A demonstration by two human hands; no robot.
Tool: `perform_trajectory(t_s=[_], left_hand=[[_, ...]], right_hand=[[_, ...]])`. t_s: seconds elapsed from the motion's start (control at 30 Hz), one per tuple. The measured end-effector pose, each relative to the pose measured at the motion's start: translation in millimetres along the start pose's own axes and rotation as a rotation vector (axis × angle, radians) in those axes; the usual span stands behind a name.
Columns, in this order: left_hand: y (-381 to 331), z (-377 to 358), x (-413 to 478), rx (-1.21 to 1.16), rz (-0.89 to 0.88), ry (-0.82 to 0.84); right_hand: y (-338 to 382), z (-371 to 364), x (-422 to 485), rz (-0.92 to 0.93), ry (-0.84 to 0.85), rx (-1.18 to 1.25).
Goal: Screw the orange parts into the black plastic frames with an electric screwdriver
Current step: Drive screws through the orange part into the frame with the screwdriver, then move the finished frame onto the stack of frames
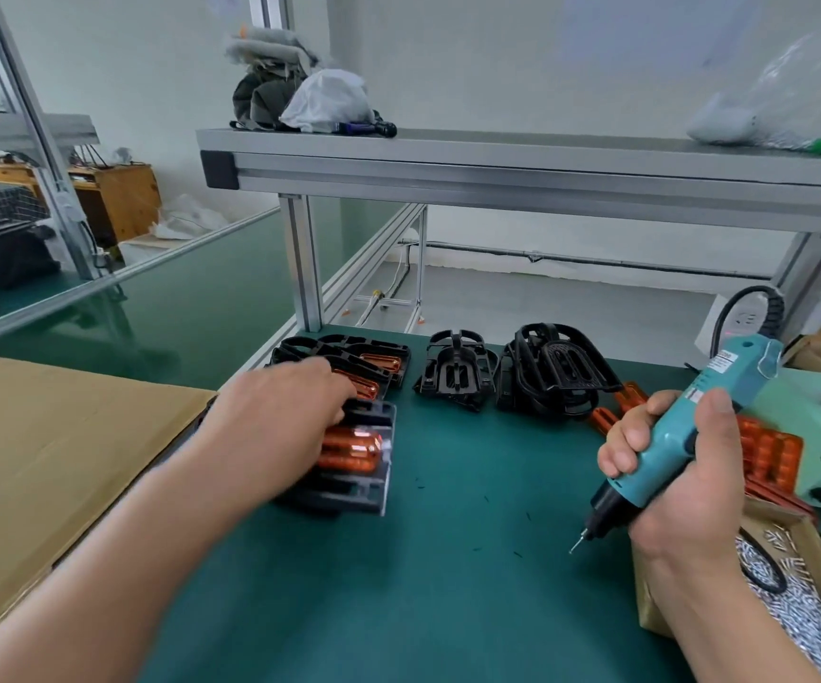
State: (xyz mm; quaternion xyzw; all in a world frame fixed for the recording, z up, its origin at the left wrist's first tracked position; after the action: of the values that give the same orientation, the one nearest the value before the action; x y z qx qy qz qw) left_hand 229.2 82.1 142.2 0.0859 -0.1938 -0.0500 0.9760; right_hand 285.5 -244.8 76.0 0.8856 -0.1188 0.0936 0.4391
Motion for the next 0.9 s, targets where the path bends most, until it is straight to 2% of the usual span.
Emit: perform_trajectory(t_s=[0.27, 0.47, 0.9], left_hand=[[54, -27, 80, 0.069, 0.04, 0.1], [51, -57, 106, 0.133, 0.019, 0.184], [36, -81, 109, 0.151, -0.024, 0.227]], right_hand=[[-4, -1, 0, -0.007, 0.009, -0.01], [-5, -1, 0, -0.008, 0.006, -0.023], [-5, -3, 0, -0.002, 0.014, -0.016]])
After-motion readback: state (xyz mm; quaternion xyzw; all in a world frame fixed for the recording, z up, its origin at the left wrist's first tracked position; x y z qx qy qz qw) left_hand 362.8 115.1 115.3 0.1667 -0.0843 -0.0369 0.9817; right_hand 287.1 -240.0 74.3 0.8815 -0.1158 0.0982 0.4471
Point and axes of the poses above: each hand's wrist, its own x-axis towards the middle knuckle, its own z-axis out of the back of the hand, y = z × x, the point moved 10 cm from there along x, towards the middle knuckle, and after that the axes turned 4 degrees about -y, right-handed, at the moved point
